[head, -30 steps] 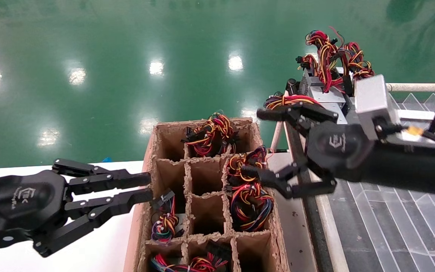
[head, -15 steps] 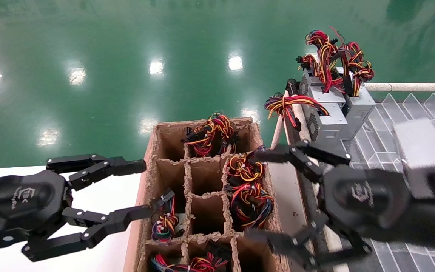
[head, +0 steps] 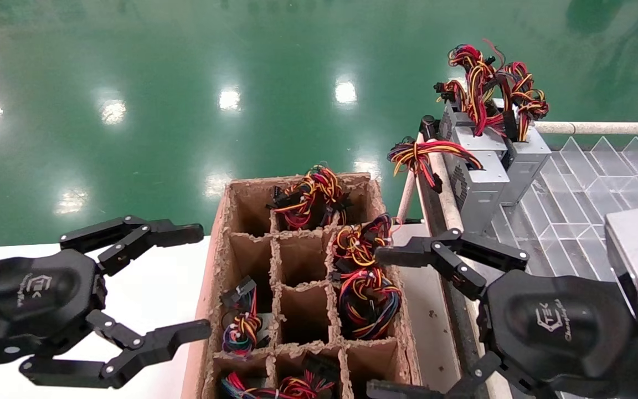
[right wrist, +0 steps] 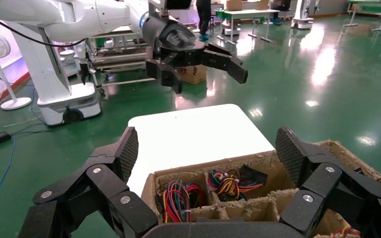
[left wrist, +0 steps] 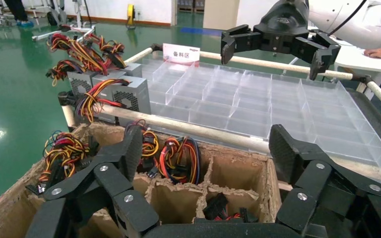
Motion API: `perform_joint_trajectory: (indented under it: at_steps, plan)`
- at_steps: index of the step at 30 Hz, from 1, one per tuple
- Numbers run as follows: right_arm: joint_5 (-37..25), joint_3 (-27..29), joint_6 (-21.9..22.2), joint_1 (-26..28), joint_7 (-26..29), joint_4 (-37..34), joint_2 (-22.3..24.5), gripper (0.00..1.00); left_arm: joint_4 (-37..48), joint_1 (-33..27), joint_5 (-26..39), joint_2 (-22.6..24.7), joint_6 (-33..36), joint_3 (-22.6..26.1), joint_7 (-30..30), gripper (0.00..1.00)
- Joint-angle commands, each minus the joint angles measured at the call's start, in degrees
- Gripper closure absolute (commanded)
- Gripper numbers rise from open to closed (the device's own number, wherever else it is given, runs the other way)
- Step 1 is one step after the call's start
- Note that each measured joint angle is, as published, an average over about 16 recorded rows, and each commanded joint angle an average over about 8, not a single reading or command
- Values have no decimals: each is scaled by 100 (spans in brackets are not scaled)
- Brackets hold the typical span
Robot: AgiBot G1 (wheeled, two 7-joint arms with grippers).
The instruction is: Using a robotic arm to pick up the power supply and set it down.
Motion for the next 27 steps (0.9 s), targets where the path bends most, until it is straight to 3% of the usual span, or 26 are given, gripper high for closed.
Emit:
perform_joint_trajectory:
  at_steps: [1,27]
  plan:
    - [0,-22,11,21,-6,-15,-3,0,0,0,0,0,0,0,0,0]
    - [-20,-121,63,112,-32,-78,-19,0,0,0,0,0,0,0,0,0]
